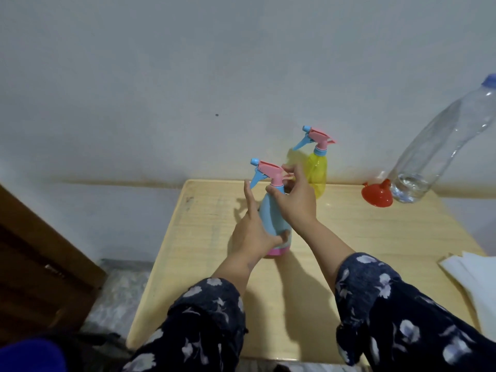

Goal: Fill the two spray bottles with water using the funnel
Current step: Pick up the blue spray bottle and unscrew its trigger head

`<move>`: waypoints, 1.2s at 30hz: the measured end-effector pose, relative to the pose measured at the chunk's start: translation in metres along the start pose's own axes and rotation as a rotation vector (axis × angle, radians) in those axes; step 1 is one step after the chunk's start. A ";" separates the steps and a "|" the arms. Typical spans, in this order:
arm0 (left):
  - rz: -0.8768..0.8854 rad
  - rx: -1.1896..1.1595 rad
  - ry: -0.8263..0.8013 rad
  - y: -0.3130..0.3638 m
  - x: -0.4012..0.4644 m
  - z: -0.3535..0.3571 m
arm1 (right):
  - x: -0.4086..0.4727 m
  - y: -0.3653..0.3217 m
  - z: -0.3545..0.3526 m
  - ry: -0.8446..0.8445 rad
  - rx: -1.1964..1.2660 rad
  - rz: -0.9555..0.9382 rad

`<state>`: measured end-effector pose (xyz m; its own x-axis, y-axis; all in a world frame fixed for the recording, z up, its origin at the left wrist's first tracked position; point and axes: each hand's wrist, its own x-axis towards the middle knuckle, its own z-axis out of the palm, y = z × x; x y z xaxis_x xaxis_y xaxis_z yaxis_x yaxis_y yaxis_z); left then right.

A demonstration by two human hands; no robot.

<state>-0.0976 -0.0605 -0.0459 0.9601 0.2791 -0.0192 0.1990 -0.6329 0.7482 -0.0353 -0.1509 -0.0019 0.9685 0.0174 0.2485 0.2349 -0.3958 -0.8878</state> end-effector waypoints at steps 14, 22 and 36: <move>0.060 -0.013 -0.151 -0.003 -0.035 -0.004 | -0.039 0.002 -0.013 0.030 -0.046 -0.074; 0.089 0.007 -0.161 -0.012 -0.042 0.001 | -0.038 0.001 -0.032 -0.245 -0.001 0.052; 0.107 -0.265 -0.208 0.006 -0.035 0.006 | -0.051 -0.014 -0.031 0.033 0.246 -0.008</move>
<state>-0.1290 -0.0783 -0.0451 0.9976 0.0515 -0.0458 0.0636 -0.4335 0.8989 -0.0902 -0.1747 0.0103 0.9642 -0.0116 0.2648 0.2595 -0.1607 -0.9523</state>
